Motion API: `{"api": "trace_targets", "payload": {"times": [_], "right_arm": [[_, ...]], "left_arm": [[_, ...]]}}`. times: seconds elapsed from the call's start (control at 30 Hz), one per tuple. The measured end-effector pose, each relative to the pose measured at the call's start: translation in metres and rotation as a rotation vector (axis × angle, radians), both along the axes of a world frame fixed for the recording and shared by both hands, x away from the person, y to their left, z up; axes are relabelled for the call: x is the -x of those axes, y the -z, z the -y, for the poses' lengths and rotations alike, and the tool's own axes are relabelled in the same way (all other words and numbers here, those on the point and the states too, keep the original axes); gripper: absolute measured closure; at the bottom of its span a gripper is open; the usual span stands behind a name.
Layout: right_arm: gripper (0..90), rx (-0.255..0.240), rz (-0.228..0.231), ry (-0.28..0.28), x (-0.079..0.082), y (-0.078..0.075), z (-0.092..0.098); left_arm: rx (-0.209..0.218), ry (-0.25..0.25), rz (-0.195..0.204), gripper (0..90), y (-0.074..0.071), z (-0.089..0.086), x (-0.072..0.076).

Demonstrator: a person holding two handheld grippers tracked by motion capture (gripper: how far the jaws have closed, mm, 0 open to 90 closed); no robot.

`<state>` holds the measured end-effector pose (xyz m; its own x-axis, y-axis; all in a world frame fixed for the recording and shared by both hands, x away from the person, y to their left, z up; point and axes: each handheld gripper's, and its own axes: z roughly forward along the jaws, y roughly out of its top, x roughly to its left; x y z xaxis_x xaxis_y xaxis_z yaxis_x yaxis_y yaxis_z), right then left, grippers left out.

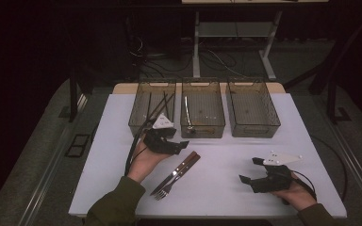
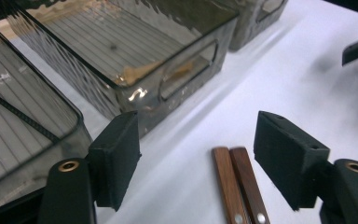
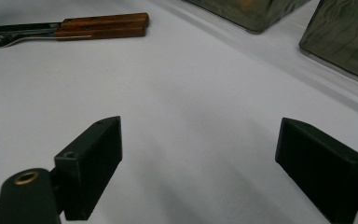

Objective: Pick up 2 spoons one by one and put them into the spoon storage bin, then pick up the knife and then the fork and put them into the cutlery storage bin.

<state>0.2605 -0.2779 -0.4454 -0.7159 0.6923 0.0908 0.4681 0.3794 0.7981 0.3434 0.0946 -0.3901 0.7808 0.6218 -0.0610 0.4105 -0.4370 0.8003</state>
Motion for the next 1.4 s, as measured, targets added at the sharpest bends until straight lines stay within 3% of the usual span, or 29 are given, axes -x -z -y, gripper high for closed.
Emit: {"api": "trace_targets", "payload": {"times": [0.4, 0.7, 0.77, 1.03, 1.13, 1.27, 1.4], "right_arm": [[14.6, 0.002, -0.005, 0.006, 0.001, 0.000, 0.001], [14.6, 0.002, 0.000, 0.002, 0.001, 0.000, 0.000], [14.6, 0.004, 0.001, 0.002, 0.001, 0.000, 0.000], [14.6, 0.009, -0.003, 0.002, 0.000, 0.000, -0.001], [14.6, 0.008, -0.003, 0.000, 0.000, 0.000, -0.001], [14.6, 0.008, -0.001, 0.000, 0.001, 0.000, -0.001], [14.6, 0.010, -0.001, -0.001, 0.001, 0.001, -0.001]], "left_arm": [[0.033, -0.013, 0.020, 28.3, 0.014, -0.018, 0.026], [0.031, -0.014, -0.008, 32.1, 0.024, -0.024, 0.040], [0.047, -0.012, -0.027, 35.5, 0.027, -0.026, 0.043], [0.034, 0.007, -0.071, 53.8, 0.037, -0.025, 0.048], [0.019, 0.020, -0.094, 59.0, 0.042, -0.021, 0.047], [-0.019, 0.022, -0.107, 63.7, 0.048, -0.015, 0.045], [-0.029, 0.029, -0.114, 66.7, 0.051, -0.013, 0.045]]}}
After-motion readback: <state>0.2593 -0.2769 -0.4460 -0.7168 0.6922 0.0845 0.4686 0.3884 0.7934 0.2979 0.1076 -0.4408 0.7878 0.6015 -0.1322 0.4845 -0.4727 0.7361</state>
